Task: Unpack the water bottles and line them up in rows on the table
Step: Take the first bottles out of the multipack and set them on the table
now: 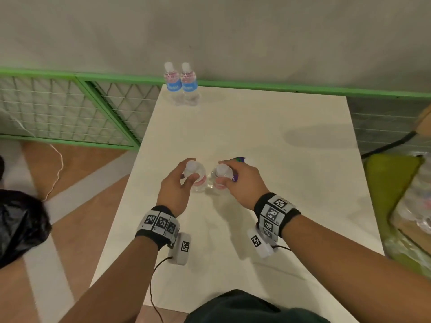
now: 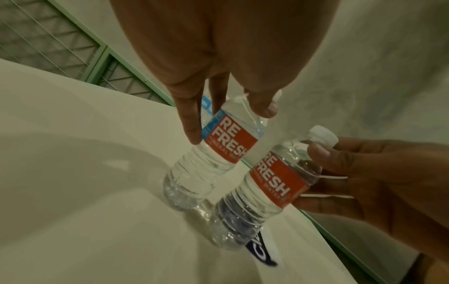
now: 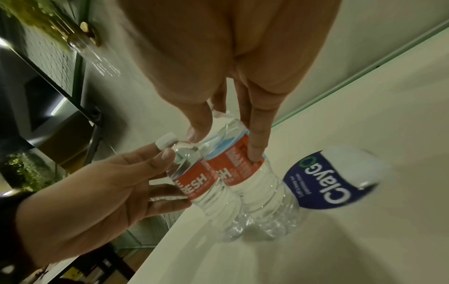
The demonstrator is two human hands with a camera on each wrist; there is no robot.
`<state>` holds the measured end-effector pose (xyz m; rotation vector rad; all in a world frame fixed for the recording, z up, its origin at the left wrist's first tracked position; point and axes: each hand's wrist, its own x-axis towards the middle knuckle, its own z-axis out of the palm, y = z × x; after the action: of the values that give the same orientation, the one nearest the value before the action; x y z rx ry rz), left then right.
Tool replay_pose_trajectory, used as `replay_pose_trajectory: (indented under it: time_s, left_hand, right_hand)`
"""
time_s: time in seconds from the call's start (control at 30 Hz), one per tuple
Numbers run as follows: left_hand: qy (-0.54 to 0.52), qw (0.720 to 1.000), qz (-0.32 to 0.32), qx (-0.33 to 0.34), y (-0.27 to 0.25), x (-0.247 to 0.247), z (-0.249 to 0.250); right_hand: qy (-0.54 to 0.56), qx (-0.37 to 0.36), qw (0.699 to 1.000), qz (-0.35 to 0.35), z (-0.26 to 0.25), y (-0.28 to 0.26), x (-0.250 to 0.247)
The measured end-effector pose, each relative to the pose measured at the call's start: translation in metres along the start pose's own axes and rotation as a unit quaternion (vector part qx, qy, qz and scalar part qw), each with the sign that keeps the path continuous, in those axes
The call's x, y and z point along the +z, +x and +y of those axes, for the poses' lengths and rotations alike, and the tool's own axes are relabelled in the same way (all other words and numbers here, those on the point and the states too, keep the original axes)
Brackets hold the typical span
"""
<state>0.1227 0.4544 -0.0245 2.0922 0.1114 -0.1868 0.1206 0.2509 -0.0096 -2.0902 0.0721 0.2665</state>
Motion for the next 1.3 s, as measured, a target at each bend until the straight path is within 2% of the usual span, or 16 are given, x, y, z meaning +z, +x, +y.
replay_pose_trajectory:
  time_s: [0.13,0.33,0.57,0.77,0.83,0.9,0.97,1.03,1.13,1.23,1.3]
  left_hand:
    - [0.022,0.999,0.026,0.006,0.041,-0.01,-0.001]
    - [0.033,0.999,0.003,0.023,0.083,-0.011,0.007]
    - [0.027,0.999,-0.022,0.034,0.088,-0.012,0.005]
    - [0.066,0.994,-0.071,0.054,0.075,-0.02,0.005]
    - [0.053,0.997,-0.05,0.038,0.062,-0.022,0.006]
    - [0.038,0.998,0.016,0.042,0.046,-0.024,0.01]
    - [0.035,0.991,0.08,0.097,0.027,-0.028,0.023]
    - [0.073,0.976,0.104,0.178,0.004,-0.032,0.044]
    - [0.136,0.954,0.037,0.266,-0.031,-0.023,0.073]
    - [0.181,0.937,-0.133,0.266,-0.055,0.016,0.088]
    - [0.245,0.897,-0.274,0.246,-0.067,0.059,0.092]
  right_hand:
    - [-0.038,0.004,0.999,0.019,-0.016,0.03,0.017]
    - [-0.068,0.005,0.997,0.026,-0.022,0.037,0.018]
    - [-0.079,-0.002,0.997,0.02,-0.025,0.04,0.01]
    - [-0.079,0.007,0.996,-0.037,-0.018,0.042,-0.003]
    - [-0.091,0.015,0.994,-0.061,-0.015,0.035,-0.016]
    - [-0.087,0.023,0.994,-0.058,-0.006,0.021,-0.031]
    - [-0.08,0.018,0.996,-0.03,0.01,0.0,-0.046]
    - [-0.103,0.012,0.995,-0.004,0.03,-0.031,-0.066]
    - [-0.177,0.046,0.983,-0.029,0.067,-0.096,-0.103]
    - [-0.217,0.112,0.968,-0.051,0.107,-0.165,-0.138]
    - [-0.228,0.176,0.956,-0.061,0.134,-0.205,-0.16]
